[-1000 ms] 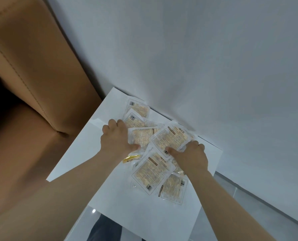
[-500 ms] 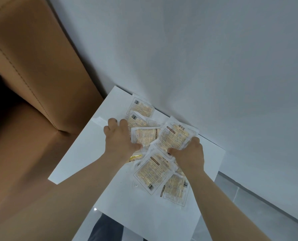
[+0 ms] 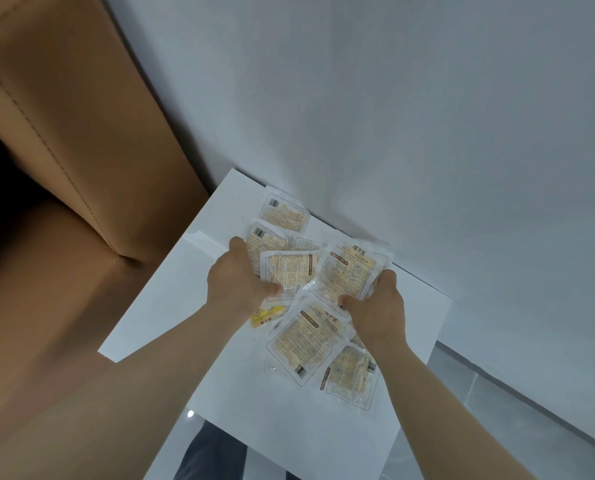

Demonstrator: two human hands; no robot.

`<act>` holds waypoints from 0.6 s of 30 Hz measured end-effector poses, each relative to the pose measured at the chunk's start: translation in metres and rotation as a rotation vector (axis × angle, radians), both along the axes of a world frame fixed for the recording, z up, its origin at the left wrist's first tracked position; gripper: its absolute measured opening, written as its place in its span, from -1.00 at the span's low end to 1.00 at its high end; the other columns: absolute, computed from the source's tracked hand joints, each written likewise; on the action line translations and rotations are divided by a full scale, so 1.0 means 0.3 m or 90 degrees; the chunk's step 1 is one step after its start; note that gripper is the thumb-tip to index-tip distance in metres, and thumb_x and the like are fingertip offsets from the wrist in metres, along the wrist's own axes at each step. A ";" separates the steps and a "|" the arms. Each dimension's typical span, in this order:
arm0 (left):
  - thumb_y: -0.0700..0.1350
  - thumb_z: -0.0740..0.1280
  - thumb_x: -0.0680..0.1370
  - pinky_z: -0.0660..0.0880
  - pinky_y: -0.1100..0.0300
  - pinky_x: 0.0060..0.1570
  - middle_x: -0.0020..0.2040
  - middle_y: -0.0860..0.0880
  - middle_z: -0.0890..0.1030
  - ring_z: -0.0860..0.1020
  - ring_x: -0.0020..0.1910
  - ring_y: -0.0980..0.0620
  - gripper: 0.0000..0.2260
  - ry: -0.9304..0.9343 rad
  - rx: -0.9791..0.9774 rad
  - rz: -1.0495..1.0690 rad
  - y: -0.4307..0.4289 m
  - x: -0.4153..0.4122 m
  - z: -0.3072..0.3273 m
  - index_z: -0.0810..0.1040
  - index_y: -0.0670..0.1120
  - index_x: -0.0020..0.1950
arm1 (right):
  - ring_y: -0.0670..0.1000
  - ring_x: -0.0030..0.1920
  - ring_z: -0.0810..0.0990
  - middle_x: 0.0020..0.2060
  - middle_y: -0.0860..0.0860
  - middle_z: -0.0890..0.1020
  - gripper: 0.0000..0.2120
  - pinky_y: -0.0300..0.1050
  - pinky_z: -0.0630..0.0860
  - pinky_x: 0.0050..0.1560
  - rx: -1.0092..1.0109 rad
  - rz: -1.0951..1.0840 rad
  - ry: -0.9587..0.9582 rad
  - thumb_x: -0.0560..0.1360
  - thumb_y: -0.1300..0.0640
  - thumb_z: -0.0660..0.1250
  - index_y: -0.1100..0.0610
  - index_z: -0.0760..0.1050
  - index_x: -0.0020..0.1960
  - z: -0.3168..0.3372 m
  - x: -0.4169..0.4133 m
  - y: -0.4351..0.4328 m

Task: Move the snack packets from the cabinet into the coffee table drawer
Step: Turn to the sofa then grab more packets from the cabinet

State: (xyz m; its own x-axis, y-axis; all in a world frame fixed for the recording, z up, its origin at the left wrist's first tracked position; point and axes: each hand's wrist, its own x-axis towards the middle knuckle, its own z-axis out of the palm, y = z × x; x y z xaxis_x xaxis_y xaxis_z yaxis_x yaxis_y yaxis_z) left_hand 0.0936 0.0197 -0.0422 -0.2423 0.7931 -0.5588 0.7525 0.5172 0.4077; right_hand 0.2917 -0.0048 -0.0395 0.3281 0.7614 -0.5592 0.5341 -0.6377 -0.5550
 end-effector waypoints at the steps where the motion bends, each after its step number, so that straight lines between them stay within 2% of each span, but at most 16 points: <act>1: 0.06 0.58 0.28 0.57 0.14 -0.20 -0.04 0.03 0.51 0.57 -0.14 0.01 -0.40 -0.003 -0.006 0.007 0.001 -0.003 0.002 0.29 -0.04 0.12 | 0.06 -0.14 0.55 -0.09 -0.03 0.52 -0.61 -0.02 0.55 -0.16 0.005 -0.001 0.002 0.41 0.24 0.44 0.15 0.28 0.08 0.003 0.000 -0.001; 6: 0.01 0.56 0.33 0.42 0.32 -0.39 -0.05 0.05 0.53 0.52 -0.17 0.07 -0.51 -0.058 -0.021 0.030 -0.007 -0.006 0.019 0.39 -0.03 0.12 | 0.01 -0.19 0.55 -0.12 -0.06 0.52 -0.68 -0.19 0.47 -0.33 0.034 0.013 0.002 0.45 0.27 0.38 0.16 0.28 0.09 0.027 0.013 -0.002; 10: -0.05 0.53 0.37 0.37 0.37 -0.39 -0.06 0.07 0.54 0.51 -0.15 0.09 -0.64 -0.085 -0.017 0.035 -0.022 -0.029 0.054 0.43 0.01 0.04 | 0.04 -0.17 0.57 -0.10 -0.06 0.54 -0.71 -0.03 0.57 -0.20 0.048 0.068 -0.028 0.47 0.28 0.34 0.14 0.27 0.09 0.067 0.027 -0.008; 13: -0.06 0.53 0.37 0.39 0.36 -0.35 -0.05 0.08 0.52 0.51 -0.13 0.08 -0.62 -0.079 -0.012 0.043 -0.029 -0.053 0.094 0.42 0.01 0.07 | 0.03 -0.16 0.55 -0.08 -0.08 0.53 -0.69 -0.05 0.55 -0.18 0.070 0.077 -0.044 0.48 0.28 0.34 0.12 0.27 0.11 0.102 0.036 -0.005; 18: -0.11 0.51 0.38 0.39 0.33 -0.40 -0.05 0.08 0.51 0.54 -0.13 0.06 -0.63 -0.069 0.029 0.073 -0.042 -0.089 0.173 0.38 0.02 0.05 | 0.05 -0.17 0.56 -0.08 -0.06 0.54 -0.70 -0.02 0.57 -0.19 0.100 0.090 -0.064 0.47 0.29 0.33 0.11 0.27 0.10 0.167 0.048 -0.003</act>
